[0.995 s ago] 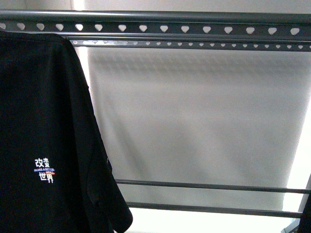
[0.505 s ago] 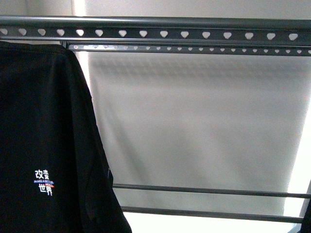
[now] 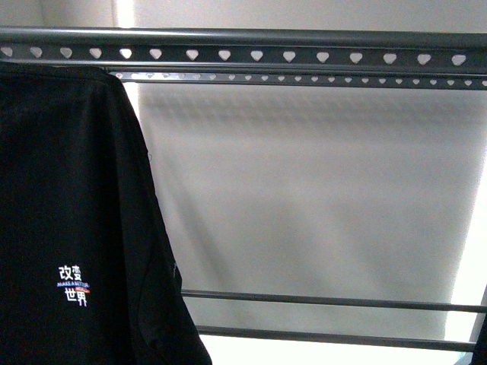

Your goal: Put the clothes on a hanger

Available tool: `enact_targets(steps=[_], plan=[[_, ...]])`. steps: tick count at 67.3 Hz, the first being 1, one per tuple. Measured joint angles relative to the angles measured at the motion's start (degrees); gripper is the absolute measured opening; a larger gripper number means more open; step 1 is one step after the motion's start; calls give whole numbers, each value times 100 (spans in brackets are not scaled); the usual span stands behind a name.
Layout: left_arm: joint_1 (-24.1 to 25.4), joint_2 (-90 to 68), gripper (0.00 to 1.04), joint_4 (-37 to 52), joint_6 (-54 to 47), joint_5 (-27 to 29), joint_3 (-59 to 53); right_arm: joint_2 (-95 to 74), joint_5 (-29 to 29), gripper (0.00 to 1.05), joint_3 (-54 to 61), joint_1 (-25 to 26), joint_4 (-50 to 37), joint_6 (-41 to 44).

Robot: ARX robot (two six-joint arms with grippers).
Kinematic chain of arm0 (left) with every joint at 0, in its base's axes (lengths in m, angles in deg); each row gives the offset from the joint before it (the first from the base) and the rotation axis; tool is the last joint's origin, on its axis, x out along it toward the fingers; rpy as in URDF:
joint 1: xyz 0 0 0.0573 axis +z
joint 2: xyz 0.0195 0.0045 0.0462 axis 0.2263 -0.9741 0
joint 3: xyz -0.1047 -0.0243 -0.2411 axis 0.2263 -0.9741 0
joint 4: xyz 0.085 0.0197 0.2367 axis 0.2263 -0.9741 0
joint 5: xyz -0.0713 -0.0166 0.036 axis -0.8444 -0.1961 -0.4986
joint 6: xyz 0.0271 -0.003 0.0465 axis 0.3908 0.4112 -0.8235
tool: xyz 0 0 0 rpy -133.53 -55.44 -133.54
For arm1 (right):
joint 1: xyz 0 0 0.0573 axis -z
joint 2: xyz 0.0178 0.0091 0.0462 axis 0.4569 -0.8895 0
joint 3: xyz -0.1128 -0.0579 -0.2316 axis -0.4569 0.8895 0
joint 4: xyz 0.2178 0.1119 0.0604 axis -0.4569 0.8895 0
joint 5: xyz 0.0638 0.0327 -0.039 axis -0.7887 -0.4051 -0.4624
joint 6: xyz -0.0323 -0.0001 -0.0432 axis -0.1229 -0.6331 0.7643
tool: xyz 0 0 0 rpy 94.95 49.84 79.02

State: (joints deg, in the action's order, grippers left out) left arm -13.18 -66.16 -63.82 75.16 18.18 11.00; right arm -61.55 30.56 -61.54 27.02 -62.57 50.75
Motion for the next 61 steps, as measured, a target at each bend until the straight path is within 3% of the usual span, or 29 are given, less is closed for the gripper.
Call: enact_targets(steps=[3, 6, 20, 40, 61], plan=[[0, 0, 48, 0, -2, 0, 0, 0, 2, 51, 0, 0, 0, 20], [0, 0, 61, 0, 0, 0, 0, 0, 0, 60, 0, 0, 0, 17], [0, 0, 99, 0, -2, 0, 0, 0, 0, 98, 0, 0, 0, 15], [-175, -299, 98, 289, 354, 269, 105, 0, 0, 97, 0, 0, 0, 13], [-686, -2006, 98, 1353, 348, 916, 1300, 0, 0, 97, 0, 0, 0, 13]])
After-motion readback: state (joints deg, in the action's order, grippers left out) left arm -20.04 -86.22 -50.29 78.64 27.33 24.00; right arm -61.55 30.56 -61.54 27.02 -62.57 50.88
